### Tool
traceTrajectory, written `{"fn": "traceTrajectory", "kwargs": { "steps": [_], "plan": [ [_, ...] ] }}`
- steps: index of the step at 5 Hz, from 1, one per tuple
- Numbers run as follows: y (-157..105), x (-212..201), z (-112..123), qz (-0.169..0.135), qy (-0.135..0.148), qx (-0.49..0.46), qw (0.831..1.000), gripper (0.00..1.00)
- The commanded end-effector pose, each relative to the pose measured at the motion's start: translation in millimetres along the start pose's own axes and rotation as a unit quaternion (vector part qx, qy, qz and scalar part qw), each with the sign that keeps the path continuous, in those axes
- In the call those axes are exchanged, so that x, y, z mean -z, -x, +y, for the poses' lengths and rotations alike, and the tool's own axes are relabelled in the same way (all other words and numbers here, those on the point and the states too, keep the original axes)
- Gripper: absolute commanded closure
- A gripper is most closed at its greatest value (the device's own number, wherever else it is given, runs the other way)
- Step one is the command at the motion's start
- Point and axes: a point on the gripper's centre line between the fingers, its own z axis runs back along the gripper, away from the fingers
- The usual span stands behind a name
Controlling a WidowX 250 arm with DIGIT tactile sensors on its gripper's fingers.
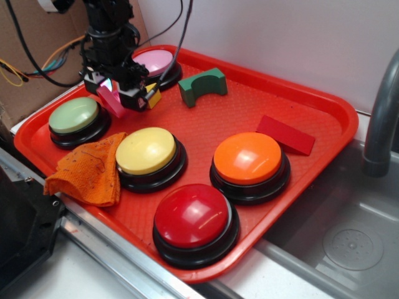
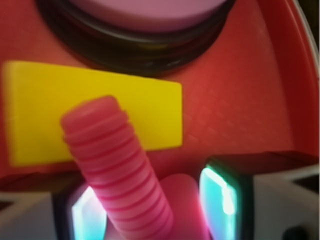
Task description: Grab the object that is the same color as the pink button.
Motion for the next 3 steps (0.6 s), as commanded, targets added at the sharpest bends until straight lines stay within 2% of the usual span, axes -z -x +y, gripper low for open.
{"fn": "traceTrajectory", "kwargs": {
  "steps": [1,2,3],
  "plan": [
    [1,-80,-15,-0.068,0.043,0.014,0.997,1.00],
    [8,-118,-43,-0.102,0.064,0.045,0.992,1.00],
    [14,-144,-57,-0.112,0.085,0.057,0.988,1.00]
  ]
}}
